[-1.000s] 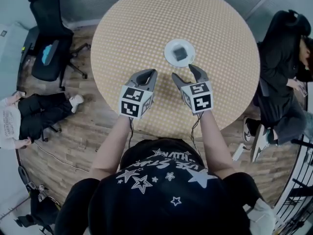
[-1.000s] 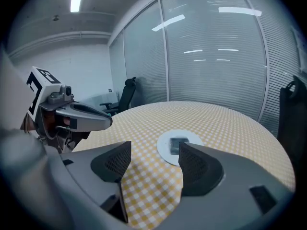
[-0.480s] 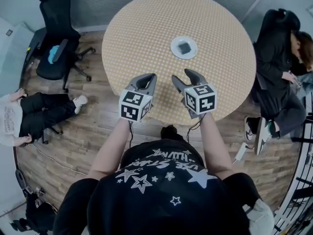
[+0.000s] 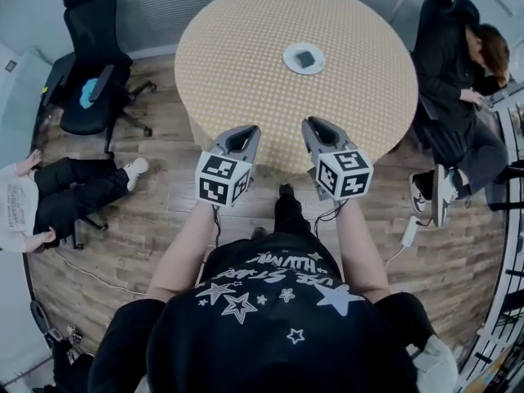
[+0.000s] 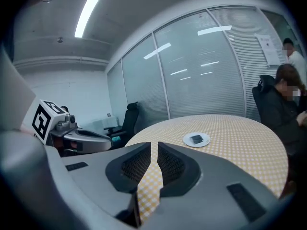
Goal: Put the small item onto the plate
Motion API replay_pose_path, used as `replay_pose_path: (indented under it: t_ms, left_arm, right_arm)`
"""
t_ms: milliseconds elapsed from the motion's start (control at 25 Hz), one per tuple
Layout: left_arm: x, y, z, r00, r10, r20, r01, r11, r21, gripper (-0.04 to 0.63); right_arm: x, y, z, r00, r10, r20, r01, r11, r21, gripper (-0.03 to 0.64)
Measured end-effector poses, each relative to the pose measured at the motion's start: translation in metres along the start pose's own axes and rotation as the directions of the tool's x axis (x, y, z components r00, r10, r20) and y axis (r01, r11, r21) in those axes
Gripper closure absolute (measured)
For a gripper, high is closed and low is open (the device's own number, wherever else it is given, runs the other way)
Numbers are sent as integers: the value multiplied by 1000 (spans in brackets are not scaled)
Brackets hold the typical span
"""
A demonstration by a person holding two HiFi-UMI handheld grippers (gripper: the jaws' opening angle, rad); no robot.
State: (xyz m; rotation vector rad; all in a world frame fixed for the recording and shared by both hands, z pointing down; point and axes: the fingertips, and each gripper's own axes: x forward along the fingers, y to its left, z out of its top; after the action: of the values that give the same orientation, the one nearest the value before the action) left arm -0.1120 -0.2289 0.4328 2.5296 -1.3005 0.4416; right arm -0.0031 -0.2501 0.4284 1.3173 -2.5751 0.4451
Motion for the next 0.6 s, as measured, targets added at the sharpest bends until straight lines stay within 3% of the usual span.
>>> replay_pose_path:
  t_ms: [160,600]
  left_arm:
    - [-29,-6,-4,1000,-22,20,22,1000,3,586]
    - [-70,-36,-21,996,-91,2,90,995,35,586]
  right_arm:
    - [-34,17,-20,998,-57,-17,57,998,5,565]
    - [-92,47,-45,994,-109,-1,108,992,57,565]
